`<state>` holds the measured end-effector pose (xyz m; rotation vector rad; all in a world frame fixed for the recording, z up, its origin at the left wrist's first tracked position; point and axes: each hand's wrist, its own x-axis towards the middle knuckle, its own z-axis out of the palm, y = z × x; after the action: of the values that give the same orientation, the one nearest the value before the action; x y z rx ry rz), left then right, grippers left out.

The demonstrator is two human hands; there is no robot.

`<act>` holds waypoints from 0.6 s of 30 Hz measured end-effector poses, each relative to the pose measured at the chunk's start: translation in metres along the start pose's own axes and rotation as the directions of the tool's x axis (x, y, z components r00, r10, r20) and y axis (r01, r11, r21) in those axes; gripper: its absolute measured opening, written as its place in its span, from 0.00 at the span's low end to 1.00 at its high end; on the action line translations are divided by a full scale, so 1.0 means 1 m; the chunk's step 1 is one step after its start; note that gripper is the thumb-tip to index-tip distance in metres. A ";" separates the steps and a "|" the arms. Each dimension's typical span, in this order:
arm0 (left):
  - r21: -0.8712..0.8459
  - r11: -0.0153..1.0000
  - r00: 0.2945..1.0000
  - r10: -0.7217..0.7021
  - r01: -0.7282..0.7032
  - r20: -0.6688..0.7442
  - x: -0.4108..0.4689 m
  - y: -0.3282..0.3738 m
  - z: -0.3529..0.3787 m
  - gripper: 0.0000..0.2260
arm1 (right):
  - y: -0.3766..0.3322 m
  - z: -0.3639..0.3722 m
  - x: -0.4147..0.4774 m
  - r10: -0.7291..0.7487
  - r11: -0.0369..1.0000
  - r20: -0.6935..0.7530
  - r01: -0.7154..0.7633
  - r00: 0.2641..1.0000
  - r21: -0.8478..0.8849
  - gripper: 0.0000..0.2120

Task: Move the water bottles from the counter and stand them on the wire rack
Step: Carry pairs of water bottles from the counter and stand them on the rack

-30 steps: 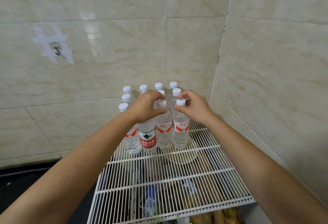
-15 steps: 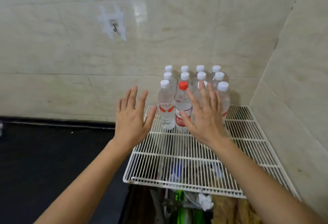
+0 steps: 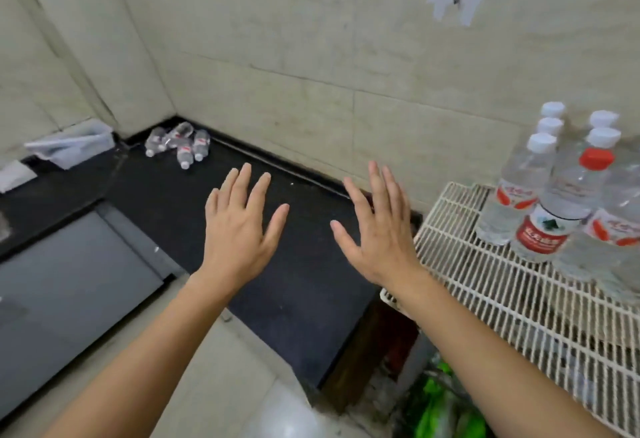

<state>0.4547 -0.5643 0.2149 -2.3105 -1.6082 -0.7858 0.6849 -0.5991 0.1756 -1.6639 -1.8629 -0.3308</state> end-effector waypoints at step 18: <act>0.176 0.958 0.973 -0.230 0.225 0.009 0.018 -0.387 -0.026 0.28 | -0.290 0.226 0.188 -0.225 0.969 0.133 0.206 0.965 0.139 0.34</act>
<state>0.0962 -0.4152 0.1997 -2.0513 -1.8982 -0.6302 0.3406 -0.3720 0.1703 -1.4386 -2.1364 -0.1790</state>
